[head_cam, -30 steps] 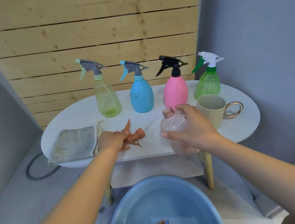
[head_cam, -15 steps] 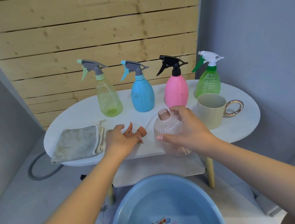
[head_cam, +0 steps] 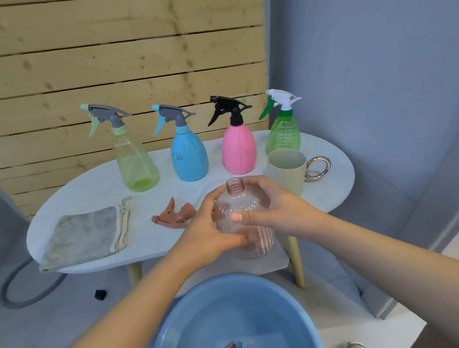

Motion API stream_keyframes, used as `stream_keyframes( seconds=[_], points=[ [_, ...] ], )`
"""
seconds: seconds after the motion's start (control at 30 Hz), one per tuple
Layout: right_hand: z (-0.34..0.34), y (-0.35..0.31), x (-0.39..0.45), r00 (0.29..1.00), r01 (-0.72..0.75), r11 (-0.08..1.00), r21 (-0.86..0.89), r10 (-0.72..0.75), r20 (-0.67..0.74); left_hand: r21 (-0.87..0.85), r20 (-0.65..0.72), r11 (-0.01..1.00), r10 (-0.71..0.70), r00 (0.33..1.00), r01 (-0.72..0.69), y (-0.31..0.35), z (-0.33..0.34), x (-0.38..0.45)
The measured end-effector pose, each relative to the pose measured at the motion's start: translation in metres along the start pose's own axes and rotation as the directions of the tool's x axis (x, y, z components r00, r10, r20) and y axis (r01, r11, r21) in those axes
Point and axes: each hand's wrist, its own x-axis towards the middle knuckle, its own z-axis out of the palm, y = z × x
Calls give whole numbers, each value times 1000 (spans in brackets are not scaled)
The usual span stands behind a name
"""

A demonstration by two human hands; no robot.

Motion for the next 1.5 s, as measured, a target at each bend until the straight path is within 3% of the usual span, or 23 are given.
stream_keyframes(
  seconds=[0.07,0.17,0.23,0.3,0.53,0.83,1.1,1.3,1.4,1.5],
  points=[
    [-10,1,-2,1000,7,998,-67,-9,-28,-39,-72,999,0,997,-3,5,6,3],
    [-34,5,-2,959,23,990,-137,-61,-276,-32,-192,999,-7,981,1,11,8,13],
    [-53,16,3,893,-21,945,-327,-130,-432,8,-238,1000,7,971,-6,11,7,18],
    [-70,30,11,851,-116,863,-492,-169,-497,21,-267,1000,12,964,-6,12,10,23],
    [-84,57,39,930,-232,787,-571,7,-369,42,-321,999,15,947,-2,9,18,36],
    [-81,51,57,901,-355,691,-630,73,-428,68,-321,996,-27,947,52,-5,10,38],
    [-63,23,16,980,-171,778,-605,70,-186,77,-299,997,1,954,23,3,-15,4],
    [-29,-8,-27,998,21,792,-611,23,64,37,29,995,-92,995,91,11,-60,-53],
    [-4,-9,-35,971,49,800,-597,102,216,130,153,980,-169,974,150,-1,-73,-79],
    [14,-5,-34,926,108,755,-646,159,341,277,279,934,-303,911,226,-22,-81,-92]
  ],
)
